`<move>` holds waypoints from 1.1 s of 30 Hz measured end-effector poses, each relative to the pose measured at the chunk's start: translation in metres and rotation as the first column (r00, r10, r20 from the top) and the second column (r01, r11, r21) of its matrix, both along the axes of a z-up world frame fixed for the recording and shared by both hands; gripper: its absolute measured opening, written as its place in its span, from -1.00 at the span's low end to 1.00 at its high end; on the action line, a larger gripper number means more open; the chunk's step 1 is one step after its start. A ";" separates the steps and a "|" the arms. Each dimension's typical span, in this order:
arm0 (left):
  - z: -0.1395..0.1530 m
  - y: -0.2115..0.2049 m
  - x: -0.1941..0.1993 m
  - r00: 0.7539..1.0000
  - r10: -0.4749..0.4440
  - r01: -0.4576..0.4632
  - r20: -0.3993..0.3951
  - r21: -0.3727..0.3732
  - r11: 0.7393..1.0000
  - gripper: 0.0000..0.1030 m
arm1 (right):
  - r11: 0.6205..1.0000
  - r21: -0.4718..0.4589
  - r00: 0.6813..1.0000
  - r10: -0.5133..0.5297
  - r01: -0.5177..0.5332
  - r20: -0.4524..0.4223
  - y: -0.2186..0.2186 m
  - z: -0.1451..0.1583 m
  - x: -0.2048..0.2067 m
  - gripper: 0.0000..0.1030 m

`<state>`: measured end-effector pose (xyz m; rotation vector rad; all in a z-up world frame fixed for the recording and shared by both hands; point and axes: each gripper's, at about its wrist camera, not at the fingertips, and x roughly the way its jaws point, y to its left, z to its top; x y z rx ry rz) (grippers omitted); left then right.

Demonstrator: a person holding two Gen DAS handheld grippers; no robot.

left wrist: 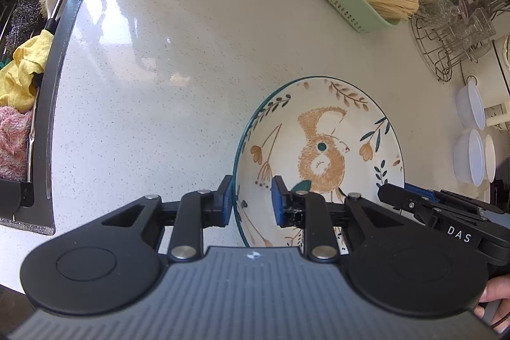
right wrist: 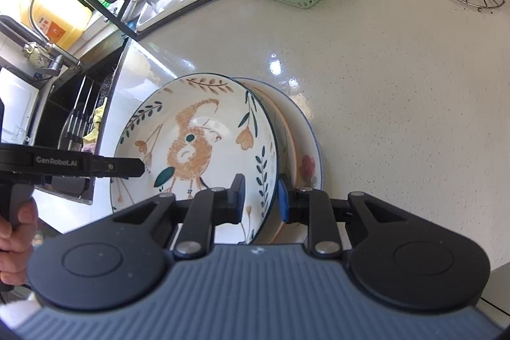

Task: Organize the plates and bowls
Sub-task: 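Lower the bird-pattern plate onto the stack and open the left gripper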

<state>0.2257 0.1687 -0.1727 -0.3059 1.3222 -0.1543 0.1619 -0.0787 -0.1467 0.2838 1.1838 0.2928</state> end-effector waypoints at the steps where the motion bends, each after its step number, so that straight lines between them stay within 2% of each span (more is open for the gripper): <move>1: 0.000 0.000 -0.001 1.000 -0.003 0.003 0.000 0.000 1.000 -0.47 | 1.000 -0.002 1.000 0.002 -0.002 -0.001 0.001 0.000 -0.001 -0.50; 5: 0.003 0.003 -0.002 1.000 0.007 -0.007 -0.001 -0.018 1.000 -0.47 | 1.000 -0.004 1.000 -0.002 0.002 -0.011 0.001 0.002 0.000 -0.50; 10: 0.007 0.017 -0.002 0.997 0.080 -0.079 0.008 -0.080 0.994 -0.47 | 0.999 -0.034 1.000 -0.015 0.015 0.000 0.002 0.011 0.001 -0.50; 14: 0.007 0.017 -0.002 0.997 0.070 -0.068 0.013 -0.082 0.994 -0.47 | 0.997 -0.068 1.000 -0.027 0.028 0.013 0.001 0.016 0.000 -0.49; 19: 0.007 0.012 -0.004 0.998 0.061 -0.059 0.023 -0.083 0.995 -0.47 | 0.997 -0.064 0.999 -0.038 0.038 0.003 -0.004 0.014 0.001 -0.49; 28: 0.029 0.006 -0.008 0.994 0.059 -0.053 0.090 -0.067 0.996 -0.47 | 0.991 -0.133 0.992 0.024 -0.007 0.123 0.007 0.038 -0.002 -0.50; 33: 0.053 0.000 -0.010 0.985 0.070 -0.063 0.161 -0.049 0.997 -0.47 | 0.994 -0.107 0.983 0.006 0.014 0.186 0.005 0.058 -0.005 -0.50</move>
